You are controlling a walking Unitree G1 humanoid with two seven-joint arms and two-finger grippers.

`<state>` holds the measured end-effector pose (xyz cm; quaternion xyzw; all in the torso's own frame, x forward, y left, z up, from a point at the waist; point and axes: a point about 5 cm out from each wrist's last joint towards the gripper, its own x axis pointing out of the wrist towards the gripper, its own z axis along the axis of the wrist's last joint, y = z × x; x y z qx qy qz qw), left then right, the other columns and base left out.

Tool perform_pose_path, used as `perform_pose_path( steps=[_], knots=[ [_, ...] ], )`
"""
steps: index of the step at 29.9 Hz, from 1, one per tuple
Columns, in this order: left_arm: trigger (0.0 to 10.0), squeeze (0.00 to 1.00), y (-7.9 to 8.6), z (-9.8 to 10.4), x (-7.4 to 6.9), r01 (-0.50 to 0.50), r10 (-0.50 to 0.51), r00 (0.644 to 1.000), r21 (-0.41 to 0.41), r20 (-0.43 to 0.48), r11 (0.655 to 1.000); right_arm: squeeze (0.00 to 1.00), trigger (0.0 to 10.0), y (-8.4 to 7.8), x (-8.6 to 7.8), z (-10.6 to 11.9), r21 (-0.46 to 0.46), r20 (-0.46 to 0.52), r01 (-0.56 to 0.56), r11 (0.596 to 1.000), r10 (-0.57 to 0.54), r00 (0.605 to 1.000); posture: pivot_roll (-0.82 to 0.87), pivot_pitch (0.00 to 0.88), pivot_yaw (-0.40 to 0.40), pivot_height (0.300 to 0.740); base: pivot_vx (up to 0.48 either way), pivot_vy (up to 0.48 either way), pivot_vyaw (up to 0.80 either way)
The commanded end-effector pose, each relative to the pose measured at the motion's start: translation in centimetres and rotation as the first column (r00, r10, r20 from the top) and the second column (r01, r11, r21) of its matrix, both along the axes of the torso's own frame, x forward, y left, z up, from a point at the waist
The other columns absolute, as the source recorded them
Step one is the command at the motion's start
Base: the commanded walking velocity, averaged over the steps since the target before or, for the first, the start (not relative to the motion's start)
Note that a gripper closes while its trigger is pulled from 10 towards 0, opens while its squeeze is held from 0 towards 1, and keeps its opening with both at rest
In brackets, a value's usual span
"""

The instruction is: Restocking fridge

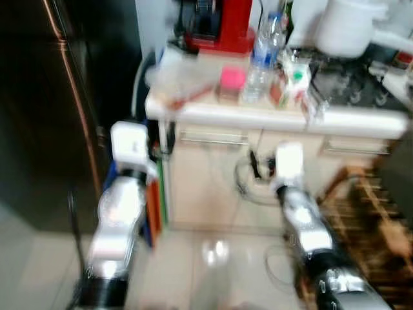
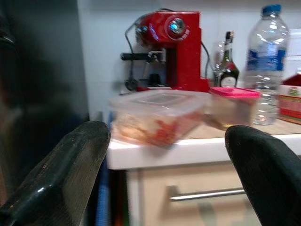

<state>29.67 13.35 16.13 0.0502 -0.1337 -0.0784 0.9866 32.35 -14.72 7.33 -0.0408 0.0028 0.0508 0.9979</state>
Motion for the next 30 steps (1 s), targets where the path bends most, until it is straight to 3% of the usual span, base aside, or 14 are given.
perform_pose_path(
  steps=[1,5,18,21,25,26,27,29,30],
  knots=[
    [10.0,0.00,0.6,0.1,0.3,-0.034,0.034,0.999,0.033,-0.002,0.999,0.00,10.0,0.7,0.4,0.8,0.013,0.029,-0.019,1.000,0.018,0.999,0.07,0.000,-0.055,0.740,0.000,0.000,0.00],
    [10.0,0.00,0.4,0.6,0.2,-0.001,0.000,1.000,0.020,0.023,1.000,0.00,10.0,0.8,0.5,0.9,0.014,0.035,-0.015,1.000,0.015,0.999,0.06,0.000,-0.053,0.740,0.081,0.063,0.00],
    [10.0,0.00,0.3,1.1,0.4,0.013,-0.013,0.999,0.015,0.037,1.000,0.00,10.0,0.8,0.4,0.8,0.017,0.036,-0.008,1.000,0.007,0.999,0.06,0.000,-0.052,0.740,0.418,0.000,0.00],
    [10.0,0.00,0.0,1.7,0.6,0.057,-0.060,0.996,0.051,0.059,0.997,0.00,10.0,-0.1,0.2,1.2,0.019,0.078,0.061,0.998,-0.062,0.995,0.06,0.000,-0.055,0.740,0.421,0.000,0.00],
    [10.0,0.00,0.4,2.3,1.6,0.050,-0.051,0.998,0.062,0.024,0.997,0.00,10.0,-0.6,-0.2,1.2,0.018,0.087,0.095,0.995,-0.096,0.992,0.06,0.000,-0.057,0.740,0.216,0.000,0.00],
    [10.0,0.00,0.5,2.8,2.2,0.047,-0.047,0.999,0.062,-0.009,0.997,0.00,10.0,-0.5,-0.4,0.9,0.015,0.083,0.092,0.996,-0.093,0.992,0.06,0.000,-0.060,0.740,0.000,0.000,0.00],
    [10.0,0.00,0.5,4.6,3.1,0.087,-0.086,0.996,0.012,-0.018,0.996,0.00,10.0,-0.4,-1.0,0.3,0.012,0.059,0.078,0.997,-0.079,0.995,0.06,0.000,-0.063,0.740,0.000,0.000,0.00],
    [10.0,0.00,0.6,5.6,3.4,0.111,-0.112,0.994,-0.023,-0.016,0.994,0.00,10.0,-0.5,-1.4,0.0,0.008,0.049,0.074,0.997,-0.074,0.996,0.05,0.000,-0.062,0.740,0.000,0.000,0.00],
    [10.0,0.00,1.0,7.4,3.9,0.152,-0.153,0.988,-0.104,0.001,0.983,0.00,10.0,-0.8,-2.0,-0.7,-0.002,0.030,0.079,0.997,-0.079,0.996,0.05,0.000,-0.056,0.740,0.000,0.000,0.00]
  ],
)
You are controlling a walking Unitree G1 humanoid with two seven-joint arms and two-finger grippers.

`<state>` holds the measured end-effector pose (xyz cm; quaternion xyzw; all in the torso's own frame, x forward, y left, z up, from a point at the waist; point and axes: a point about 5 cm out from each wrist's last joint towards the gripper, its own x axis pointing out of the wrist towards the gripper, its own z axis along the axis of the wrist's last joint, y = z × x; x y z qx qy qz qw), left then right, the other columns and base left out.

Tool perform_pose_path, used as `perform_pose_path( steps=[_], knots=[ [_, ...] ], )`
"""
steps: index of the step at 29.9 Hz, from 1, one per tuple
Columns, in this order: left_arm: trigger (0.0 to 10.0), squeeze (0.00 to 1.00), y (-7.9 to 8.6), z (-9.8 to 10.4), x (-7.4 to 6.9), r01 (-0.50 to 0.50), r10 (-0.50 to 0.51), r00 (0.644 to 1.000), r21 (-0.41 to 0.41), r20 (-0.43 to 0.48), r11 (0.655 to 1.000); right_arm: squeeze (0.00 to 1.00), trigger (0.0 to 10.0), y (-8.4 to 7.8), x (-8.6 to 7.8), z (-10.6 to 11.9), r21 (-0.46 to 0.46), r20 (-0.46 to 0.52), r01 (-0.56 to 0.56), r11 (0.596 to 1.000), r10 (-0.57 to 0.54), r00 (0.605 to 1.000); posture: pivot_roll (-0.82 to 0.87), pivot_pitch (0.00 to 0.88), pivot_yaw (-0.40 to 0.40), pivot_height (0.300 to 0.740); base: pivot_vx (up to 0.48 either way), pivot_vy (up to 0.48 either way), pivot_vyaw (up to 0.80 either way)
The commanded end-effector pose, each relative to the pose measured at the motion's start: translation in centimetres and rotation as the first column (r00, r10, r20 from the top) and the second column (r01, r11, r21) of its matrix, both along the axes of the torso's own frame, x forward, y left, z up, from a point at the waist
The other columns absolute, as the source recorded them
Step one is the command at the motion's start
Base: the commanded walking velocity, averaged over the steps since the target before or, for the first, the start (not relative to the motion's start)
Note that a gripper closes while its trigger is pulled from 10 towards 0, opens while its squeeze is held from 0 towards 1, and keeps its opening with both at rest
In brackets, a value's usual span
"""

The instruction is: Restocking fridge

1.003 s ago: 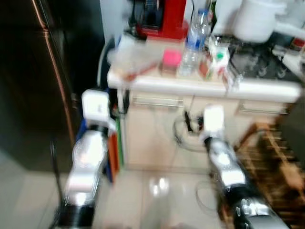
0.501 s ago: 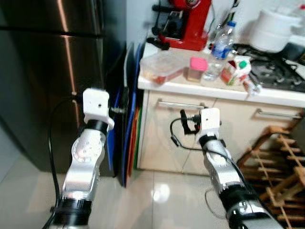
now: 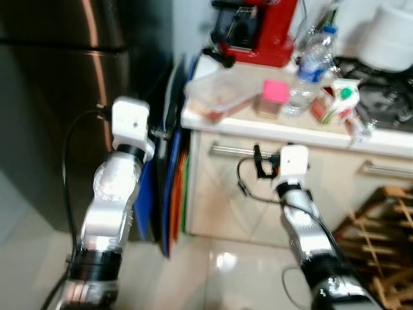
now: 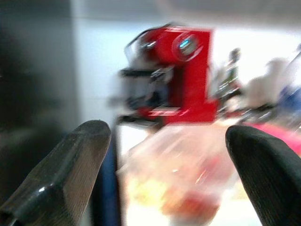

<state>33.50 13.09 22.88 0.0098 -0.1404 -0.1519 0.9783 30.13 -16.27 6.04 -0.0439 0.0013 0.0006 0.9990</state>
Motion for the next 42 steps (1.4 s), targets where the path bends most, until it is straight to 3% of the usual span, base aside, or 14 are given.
perform_pose_path(
  steps=[1,6,8,11,13,14,17,21,30,42],
  knots=[
    [10.0,0.00,1.3,1.1,0.2,0.011,-0.012,1.000,-0.068,-0.014,0.998,0.00,10.0,0.6,0.1,0.4,-0.001,0.015,-0.017,1.000,0.017,1.000,0.05,0.000,-0.056,0.740,0.000,0.000,0.00],
    [10.0,0.00,2.2,2.9,1.2,0.073,-0.091,0.992,-0.189,-0.088,0.979,0.00,10.0,-0.5,-1.2,-0.6,-0.017,-0.020,0.022,1.000,-0.023,1.000,0.02,0.000,-0.041,0.740,0.000,0.000,0.00],
    [10.0,0.00,3.0,2.8,1.9,0.021,-0.066,0.979,-0.223,-0.192,0.974,0.00,10.0,-0.7,-1.4,-0.7,-0.019,-0.024,0.030,0.999,-0.030,0.999,0.01,0.000,-0.040,0.740,0.000,0.000,0.00],
    [10.0,0.00,3.2,3.0,2.4,0.026,-0.087,0.972,-0.265,-0.220,0.964,0.00,10.0,-0.8,-1.5,-0.6,-0.020,-0.023,0.030,0.999,-0.030,0.999,0.01,0.000,-0.038,0.740,0.000,0.000,0.00],
    [10.0,0.00,3.2,2.6,3.4,0.012,-0.137,0.933,-0.354,-0.332,0.935,0.00,10.0,-0.8,-1.4,-0.5,-0.020,-0.021,0.027,0.999,-0.028,0.999,0.01,0.000,-0.037,0.740,0.000,0.000,0.00],
    [10.0,0.00,3.2,2.6,3.4,0.012,-0.137,0.933,-0.354,-0.332,0.935,0.00,10.0,-0.8,-1.4,-0.5,-0.020,-0.021,0.027,0.999,-0.028,0.999,0.01,0.000,-0.037,0.740,0.000,0.000,0.00],
    [10.0,0.00,3.0,1.7,4.4,-0.007,-0.210,0.866,-0.429,-0.455,0.903,0.00,10.0,-0.9,-1.0,0.0,-0.019,-0.013,0.029,0.999,-0.029,0.999,0.00,0.000,-0.031,0.740,0.000,0.000,0.00],
    [10.0,0.00,3.2,0.8,5.3,-0.067,-0.212,0.833,-0.474,-0.510,0.878,0.00,10.0,-1.1,-0.4,0.6,-0.016,0.001,0.038,0.999,-0.038,0.999,-0.01,0.000,-0.028,0.740,0.000,0.000,0.00],
    [10.0,0.00,3.2,-0.4,5.6,-0.121,-0.214,0.814,-0.519,-0.540,0.846,0.00,10.0,-1.2,-0.1,1.0,-0.016,0.012,0.047,0.999,-0.047,0.999,-0.02,0.000,-0.033,0.740,0.000,0.000,0.00],
    [10.0,0.00,2.4,-1.3,5.7,-0.138,-0.222,0.797,-0.528,-0.561,0.838,0.00,10.0,-1.0,0.1,1.0,-0.018,0.010,0.035,0.999,-0.035,0.999,-0.01,0.000,-0.043,0.740,0.000,0.000,0.00]
  ],
)
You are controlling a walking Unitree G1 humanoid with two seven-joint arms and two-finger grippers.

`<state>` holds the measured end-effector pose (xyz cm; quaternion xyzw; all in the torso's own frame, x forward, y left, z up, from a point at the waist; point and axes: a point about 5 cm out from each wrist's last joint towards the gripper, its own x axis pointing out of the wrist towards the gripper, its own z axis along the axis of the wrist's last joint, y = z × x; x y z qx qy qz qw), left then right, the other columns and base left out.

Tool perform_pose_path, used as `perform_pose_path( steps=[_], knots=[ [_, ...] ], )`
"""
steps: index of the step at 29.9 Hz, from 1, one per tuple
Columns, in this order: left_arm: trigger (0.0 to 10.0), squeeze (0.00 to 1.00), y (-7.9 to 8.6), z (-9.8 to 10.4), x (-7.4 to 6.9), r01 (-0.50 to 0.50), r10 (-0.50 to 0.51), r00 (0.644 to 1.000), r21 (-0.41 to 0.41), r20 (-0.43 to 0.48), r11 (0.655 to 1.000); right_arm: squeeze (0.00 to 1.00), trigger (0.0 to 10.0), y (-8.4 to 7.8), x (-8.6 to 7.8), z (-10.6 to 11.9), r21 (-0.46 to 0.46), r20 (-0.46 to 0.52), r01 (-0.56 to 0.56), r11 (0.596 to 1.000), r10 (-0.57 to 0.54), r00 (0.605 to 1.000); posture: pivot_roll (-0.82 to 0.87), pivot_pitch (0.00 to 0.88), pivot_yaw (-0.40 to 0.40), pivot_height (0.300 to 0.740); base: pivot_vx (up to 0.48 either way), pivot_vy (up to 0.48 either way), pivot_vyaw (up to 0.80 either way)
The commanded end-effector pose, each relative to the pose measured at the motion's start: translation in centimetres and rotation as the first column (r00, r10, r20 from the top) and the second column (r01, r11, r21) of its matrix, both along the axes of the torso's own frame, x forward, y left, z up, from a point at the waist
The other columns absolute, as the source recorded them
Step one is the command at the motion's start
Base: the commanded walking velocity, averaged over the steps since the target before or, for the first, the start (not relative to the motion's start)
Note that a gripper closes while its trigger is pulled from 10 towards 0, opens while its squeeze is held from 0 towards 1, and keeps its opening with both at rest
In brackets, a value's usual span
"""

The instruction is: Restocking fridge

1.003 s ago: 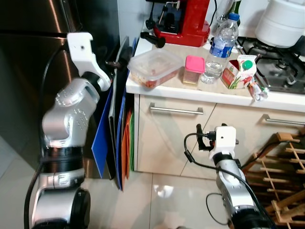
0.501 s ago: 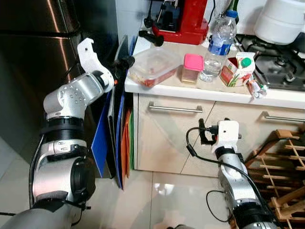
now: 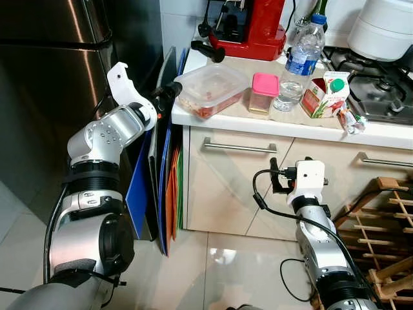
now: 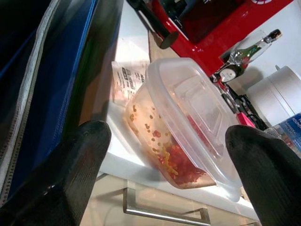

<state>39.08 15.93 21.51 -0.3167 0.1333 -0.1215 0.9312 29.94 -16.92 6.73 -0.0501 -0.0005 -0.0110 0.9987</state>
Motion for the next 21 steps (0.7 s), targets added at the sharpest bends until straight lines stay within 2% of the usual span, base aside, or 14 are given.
perform_pose_path(
  steps=[1,14,21],
  knots=[
    [10.0,0.00,-0.6,0.1,0.1,0.015,-0.015,1.000,-0.013,-0.014,1.000,0.00,10.0,-0.3,0.3,0.4,-0.006,0.005,0.011,1.000,-0.011,1.000,-0.01,0.000,-0.043,0.740,0.000,0.000,0.00],
    [10.0,0.00,-1.2,2.4,1.0,0.012,-0.011,0.999,-0.030,0.047,0.999,0.00,10.0,-0.3,-0.9,-0.4,-0.009,-0.014,0.012,1.000,-0.012,1.000,-0.04,0.000,-0.036,0.740,0.000,0.000,0.00],
    [10.0,0.00,-1.5,2.3,1.3,0.007,-0.006,0.999,-0.030,0.035,1.000,0.00,10.0,-0.8,-1.5,-0.5,-0.016,-0.019,0.021,1.000,-0.021,1.000,-0.06,0.000,-0.034,0.740,0.000,0.000,0.00]
  ],
)
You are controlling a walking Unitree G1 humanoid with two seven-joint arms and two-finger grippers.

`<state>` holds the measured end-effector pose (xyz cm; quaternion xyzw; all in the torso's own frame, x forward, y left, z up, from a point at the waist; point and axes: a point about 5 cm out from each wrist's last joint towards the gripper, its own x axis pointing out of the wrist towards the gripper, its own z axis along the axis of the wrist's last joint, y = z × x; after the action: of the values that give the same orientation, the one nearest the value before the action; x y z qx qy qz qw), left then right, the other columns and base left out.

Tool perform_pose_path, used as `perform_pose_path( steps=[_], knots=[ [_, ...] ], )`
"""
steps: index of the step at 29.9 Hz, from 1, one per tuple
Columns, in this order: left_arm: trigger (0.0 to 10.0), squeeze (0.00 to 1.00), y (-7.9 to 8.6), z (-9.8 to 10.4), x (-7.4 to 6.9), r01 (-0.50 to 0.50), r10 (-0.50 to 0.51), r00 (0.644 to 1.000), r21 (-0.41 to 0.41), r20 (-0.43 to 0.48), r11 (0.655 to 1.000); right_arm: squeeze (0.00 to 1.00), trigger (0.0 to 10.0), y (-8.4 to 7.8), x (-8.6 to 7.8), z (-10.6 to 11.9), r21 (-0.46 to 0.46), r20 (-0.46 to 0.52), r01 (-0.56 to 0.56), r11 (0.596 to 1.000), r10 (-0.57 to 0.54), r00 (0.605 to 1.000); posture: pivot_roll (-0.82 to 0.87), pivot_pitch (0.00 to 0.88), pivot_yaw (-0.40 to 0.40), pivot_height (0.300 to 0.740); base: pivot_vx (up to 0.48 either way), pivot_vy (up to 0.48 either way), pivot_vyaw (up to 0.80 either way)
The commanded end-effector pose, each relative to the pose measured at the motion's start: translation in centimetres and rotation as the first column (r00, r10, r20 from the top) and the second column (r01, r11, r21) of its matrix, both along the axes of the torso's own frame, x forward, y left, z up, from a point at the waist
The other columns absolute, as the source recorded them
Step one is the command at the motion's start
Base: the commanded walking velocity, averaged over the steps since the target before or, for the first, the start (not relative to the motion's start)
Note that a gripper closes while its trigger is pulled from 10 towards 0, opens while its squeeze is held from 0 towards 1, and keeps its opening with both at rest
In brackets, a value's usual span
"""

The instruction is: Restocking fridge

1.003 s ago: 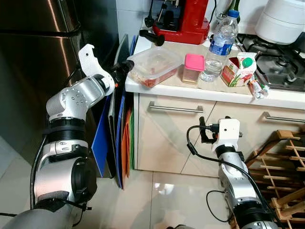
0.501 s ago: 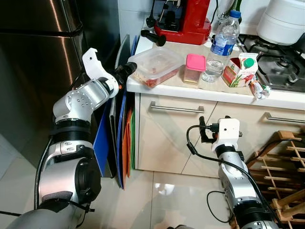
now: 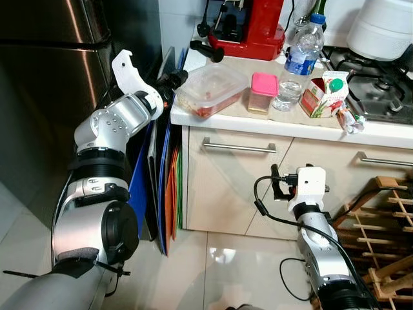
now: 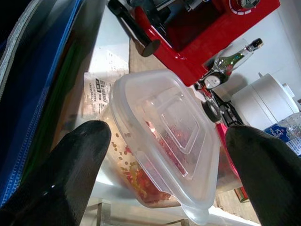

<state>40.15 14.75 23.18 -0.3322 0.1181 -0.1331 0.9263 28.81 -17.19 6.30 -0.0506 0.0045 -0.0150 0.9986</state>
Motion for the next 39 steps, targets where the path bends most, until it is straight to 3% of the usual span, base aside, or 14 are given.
perform_pose_path(
  steps=[1,8,39],
  knots=[
    [10.0,0.00,-0.3,0.6,0.2,-0.005,0.005,1.000,0.009,0.002,1.000,0.00,10.0,-0.6,-0.5,-0.1,-0.016,-0.011,0.014,1.000,-0.014,1.000,-0.06,0.000,-0.034,0.740,0.000,0.000,0.00],
    [10.0,0.00,-0.1,-0.2,0.4,-0.050,0.051,0.998,0.027,-0.036,0.998,0.00,10.0,-0.7,-0.8,-0.1,-0.020,-0.017,0.017,1.000,-0.017,1.000,-0.06,0.000,-0.033,0.740,0.000,0.000,0.00],
    [10.0,0.00,-1.8,-0.5,1.3,0.004,-0.003,1.000,0.012,-0.019,1.000,0.00,10.0,-0.5,-1.1,0.0,-0.018,-0.021,0.025,1.000,-0.025,0.999,-0.08,0.000,-0.015,0.740,0.000,0.000,0.00]
  ],
)
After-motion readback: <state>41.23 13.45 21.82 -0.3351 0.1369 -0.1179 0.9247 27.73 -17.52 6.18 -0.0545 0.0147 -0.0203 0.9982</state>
